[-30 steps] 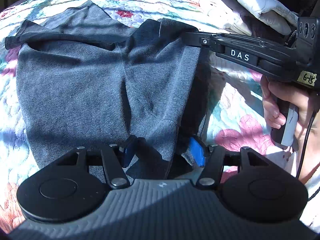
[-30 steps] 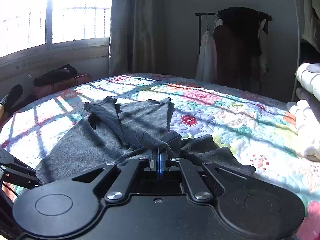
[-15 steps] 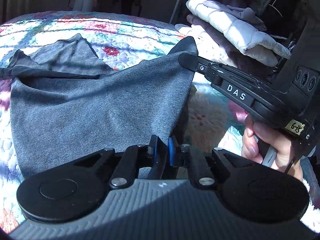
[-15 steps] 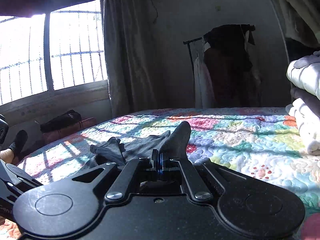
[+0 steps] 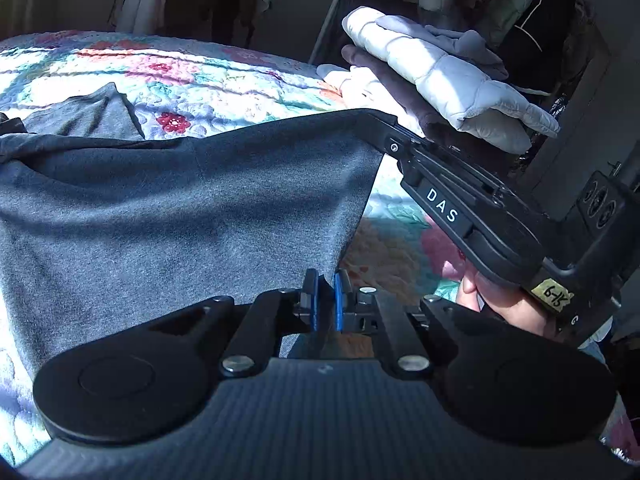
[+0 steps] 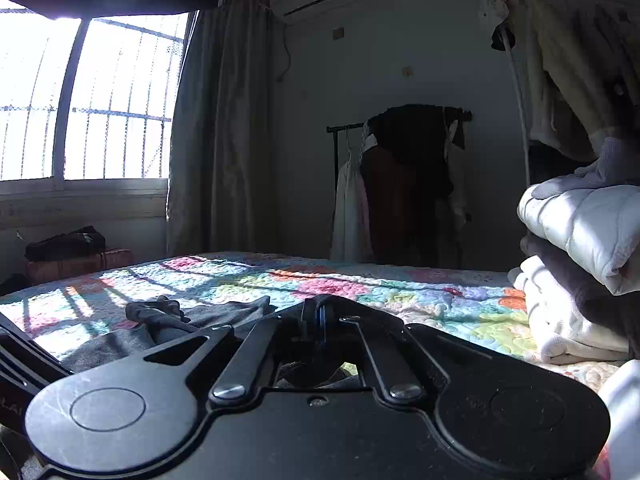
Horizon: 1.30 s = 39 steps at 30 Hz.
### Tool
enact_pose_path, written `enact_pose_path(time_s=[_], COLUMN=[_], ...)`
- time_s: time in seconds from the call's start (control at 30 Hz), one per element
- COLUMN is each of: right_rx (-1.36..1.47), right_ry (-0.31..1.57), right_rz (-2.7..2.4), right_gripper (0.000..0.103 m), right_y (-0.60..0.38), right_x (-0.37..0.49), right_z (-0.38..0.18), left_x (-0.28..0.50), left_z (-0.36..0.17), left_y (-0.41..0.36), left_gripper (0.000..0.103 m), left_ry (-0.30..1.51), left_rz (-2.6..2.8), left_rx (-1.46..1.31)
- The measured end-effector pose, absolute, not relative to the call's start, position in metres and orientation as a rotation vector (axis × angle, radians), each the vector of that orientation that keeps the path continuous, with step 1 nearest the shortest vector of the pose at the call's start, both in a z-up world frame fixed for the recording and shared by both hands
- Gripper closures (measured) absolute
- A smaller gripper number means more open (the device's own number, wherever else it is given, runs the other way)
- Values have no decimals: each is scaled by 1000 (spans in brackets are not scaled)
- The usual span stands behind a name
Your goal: Fold clothes
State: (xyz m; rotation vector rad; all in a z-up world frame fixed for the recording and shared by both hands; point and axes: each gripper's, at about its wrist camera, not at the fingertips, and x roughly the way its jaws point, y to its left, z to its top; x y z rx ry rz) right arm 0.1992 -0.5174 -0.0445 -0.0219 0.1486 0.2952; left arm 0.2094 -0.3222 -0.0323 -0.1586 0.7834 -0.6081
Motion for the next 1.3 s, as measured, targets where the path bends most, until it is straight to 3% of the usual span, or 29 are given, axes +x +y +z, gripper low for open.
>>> enact_pose_path(time_s=[0.17, 0.23, 0.27, 0.3, 0.43, 0.5, 0.6, 0.73, 0.8, 0.9, 1.07, 1.13, 1.3], right_rx=[-129, -171, -186, -195, -216, -213, -281, -252, -217, -212, -33, 20, 90], right_ry=[269, 317, 315, 296, 189, 119, 164, 405, 399, 384, 445, 462, 467], right_rz=[213, 180, 175, 177, 164, 151, 125, 39, 38, -23, -5, 42, 318], right_gripper=[101, 101, 101, 101, 102, 103, 103, 97, 96, 88, 82, 69, 48], right_y=[-510, -507, -506, -505, -505, -504, -497, -505, -511, -512, -532, -533, -504], right_x=[220, 229, 229, 226, 212, 204, 212, 240, 238, 233, 234, 230, 206], right_z=[-69, -78, -79, -76, -64, -60, -69, -89, -85, -81, -69, -61, -33], left_x=[207, 204, 203, 202, 200, 199, 204, 205, 202, 194, 179, 176, 177], left_z=[-64, -65, -65, -65, -70, -71, -76, -80, -74, -56, -22, -14, -14], left_y=[-329, -324, -321, -320, -316, -316, -318, -316, -312, -302, -271, -257, -221], left_gripper=[89, 76, 64, 61, 68, 82, 82, 82, 73, 58, 47, 45, 40], left_ry=[896, 899, 902, 905, 950, 950, 972, 1004, 1011, 1004, 958, 960, 968], left_rz=[-549, -549, -549, -547, -546, -546, -546, -531, -534, -521, -456, -394, -296], left_rx=[-109, -125, -130, -128, -121, -136, -180, -215, -213, -193, -128, -107, -154])
